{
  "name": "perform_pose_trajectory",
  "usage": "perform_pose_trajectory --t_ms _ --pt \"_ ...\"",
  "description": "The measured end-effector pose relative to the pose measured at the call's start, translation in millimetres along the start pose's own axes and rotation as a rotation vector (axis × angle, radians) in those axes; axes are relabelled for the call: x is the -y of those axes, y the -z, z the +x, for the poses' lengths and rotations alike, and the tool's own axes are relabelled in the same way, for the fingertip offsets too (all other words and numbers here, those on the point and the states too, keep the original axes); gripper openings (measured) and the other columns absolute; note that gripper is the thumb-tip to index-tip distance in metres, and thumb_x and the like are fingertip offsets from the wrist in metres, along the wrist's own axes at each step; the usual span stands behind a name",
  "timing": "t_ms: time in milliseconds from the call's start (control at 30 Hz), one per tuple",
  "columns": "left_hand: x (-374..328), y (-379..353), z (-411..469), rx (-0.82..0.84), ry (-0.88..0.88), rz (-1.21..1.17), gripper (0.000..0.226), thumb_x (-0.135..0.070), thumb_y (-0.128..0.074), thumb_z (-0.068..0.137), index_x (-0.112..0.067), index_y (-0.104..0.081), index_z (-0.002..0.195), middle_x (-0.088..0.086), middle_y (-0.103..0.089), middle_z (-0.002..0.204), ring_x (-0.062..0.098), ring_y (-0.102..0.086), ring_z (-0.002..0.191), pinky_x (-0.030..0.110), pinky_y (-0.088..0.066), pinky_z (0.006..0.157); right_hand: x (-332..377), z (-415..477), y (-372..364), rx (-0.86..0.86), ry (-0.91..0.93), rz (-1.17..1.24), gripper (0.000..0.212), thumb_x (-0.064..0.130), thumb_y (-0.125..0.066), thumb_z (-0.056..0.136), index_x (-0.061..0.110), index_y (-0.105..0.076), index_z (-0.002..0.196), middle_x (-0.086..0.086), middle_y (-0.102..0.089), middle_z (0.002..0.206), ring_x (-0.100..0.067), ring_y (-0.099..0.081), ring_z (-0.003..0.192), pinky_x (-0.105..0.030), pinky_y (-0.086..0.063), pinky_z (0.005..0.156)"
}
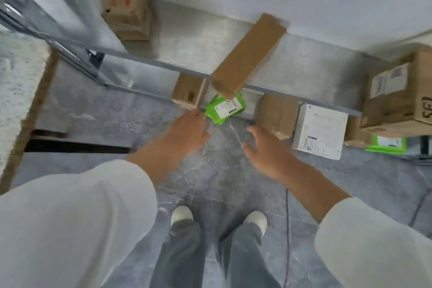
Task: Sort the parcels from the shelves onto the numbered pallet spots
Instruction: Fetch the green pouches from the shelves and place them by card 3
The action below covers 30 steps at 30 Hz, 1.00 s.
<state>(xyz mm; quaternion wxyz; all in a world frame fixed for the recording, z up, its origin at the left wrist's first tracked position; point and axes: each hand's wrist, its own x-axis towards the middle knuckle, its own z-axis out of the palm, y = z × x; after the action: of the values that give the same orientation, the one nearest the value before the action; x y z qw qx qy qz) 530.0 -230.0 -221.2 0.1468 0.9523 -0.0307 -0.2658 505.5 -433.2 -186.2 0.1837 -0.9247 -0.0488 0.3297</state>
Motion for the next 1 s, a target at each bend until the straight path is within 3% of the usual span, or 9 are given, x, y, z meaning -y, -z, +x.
perform_pose_trajectory --t_ms 200,300,433,533,600,700,767,900,1000 --pt "27.4 -117.1 78.8 0.037 -0.014 0.009 0.034 -0.025 -0.056 0.090 0.002 -0.055 0.111 0.023 -0.056 0.116 0.039 -0.050 0.112 0.044 -0.044 0.092 -65.5 94.2 -100.6 0.073 -0.011 0.015 0.060 0.028 -0.042 0.102 0.009 -0.018 0.153 -0.013 -0.029 0.153 -0.029 -0.031 0.139 -0.033 -0.029 0.108" --pt "39.8 -169.4 118.9 0.005 0.024 -0.031 0.034 -0.025 -0.057 0.090 0.000 -0.056 0.113 0.023 -0.054 0.121 0.038 -0.050 0.114 0.042 -0.044 0.093 -89.9 145.0 -140.2 0.065 -0.057 0.029 0.056 0.024 -0.042 0.101 0.004 -0.023 0.150 -0.016 -0.029 0.152 -0.030 -0.031 0.138 -0.034 -0.029 0.107" --pt "60.3 -224.9 178.1 -0.075 0.034 -0.037 0.044 -0.024 -0.054 0.092 0.000 -0.051 0.129 0.023 -0.055 0.123 0.037 -0.052 0.114 0.039 -0.042 0.092 -120.1 218.7 -188.1 0.048 -0.080 0.009 0.044 0.019 -0.042 0.099 0.001 -0.041 0.139 -0.018 -0.040 0.139 -0.030 -0.046 0.122 -0.033 -0.042 0.087" --pt "79.1 -258.6 227.0 -0.142 -0.041 -0.056 0.039 -0.023 -0.054 0.091 0.000 -0.056 0.122 0.023 -0.058 0.119 0.037 -0.054 0.113 0.039 -0.043 0.093 -137.4 273.8 -217.6 -0.039 -0.096 0.096 0.042 0.027 -0.045 0.097 0.003 -0.047 0.132 -0.017 -0.055 0.119 -0.026 -0.061 0.092 -0.027 -0.038 0.063" --pt "87.6 -272.7 257.9 -0.194 -0.056 -0.060 0.038 -0.021 -0.054 0.092 0.002 -0.055 0.122 0.022 -0.055 0.124 0.038 -0.051 0.118 0.041 -0.042 0.097 -143.0 307.6 -232.3 -0.082 -0.090 0.123 0.041 0.024 -0.044 0.099 -0.002 -0.048 0.130 -0.022 -0.058 0.114 -0.028 -0.061 0.091 -0.027 -0.039 0.057" --pt "97.0 -289.8 303.8 -0.266 -0.053 -0.069 0.035 -0.019 -0.050 0.093 0.000 -0.054 0.123 0.021 -0.052 0.127 0.035 -0.049 0.118 0.038 -0.041 0.093 -151.3 347.1 -251.7 -0.204 -0.103 0.220 0.046 0.024 -0.044 0.100 -0.002 -0.038 0.138 -0.021 -0.047 0.132 -0.034 -0.051 0.116 -0.035 -0.044 0.089" --pt "103.1 -300.5 332.1 -0.335 -0.058 -0.066 0.030 -0.019 -0.048 0.094 0.001 -0.056 0.114 0.022 -0.053 0.120 0.035 -0.052 0.111 0.039 -0.041 0.087 -159.1 372.6 -261.6 -0.317 -0.153 0.310 0.049 0.031 -0.045 0.100 -0.001 -0.038 0.136 -0.020 -0.043 0.136 -0.035 -0.046 0.122 -0.036 -0.040 0.096" --pt "114.7 -304.5 376.4 -0.374 -0.018 -0.077 0.031 -0.026 -0.049 0.095 0.001 -0.052 0.110 0.021 -0.050 0.119 0.036 -0.052 0.108 0.043 -0.046 0.087 -172.6 425.1 -244.5 -0.379 -0.235 0.444 0.042 0.033 -0.046 0.100 -0.003 -0.062 0.115 -0.022 -0.063 0.113 -0.031 -0.059 0.101 -0.033 -0.043 0.080" --pt "111.1 -286.4 396.1 -0.245 0.039 -0.158 0.025 -0.025 -0.048 0.097 0.000 -0.054 0.099 0.022 -0.058 0.117 0.031 -0.056 0.095 0.034 -0.045 0.073 -173.5 451.1 -221.3 -0.415 -0.230 0.562 0.034 0.031 -0.054 0.097 0.007 -0.058 0.073 -0.014 -0.058 0.082 -0.026 -0.055 0.085 -0.031 -0.046 0.078"
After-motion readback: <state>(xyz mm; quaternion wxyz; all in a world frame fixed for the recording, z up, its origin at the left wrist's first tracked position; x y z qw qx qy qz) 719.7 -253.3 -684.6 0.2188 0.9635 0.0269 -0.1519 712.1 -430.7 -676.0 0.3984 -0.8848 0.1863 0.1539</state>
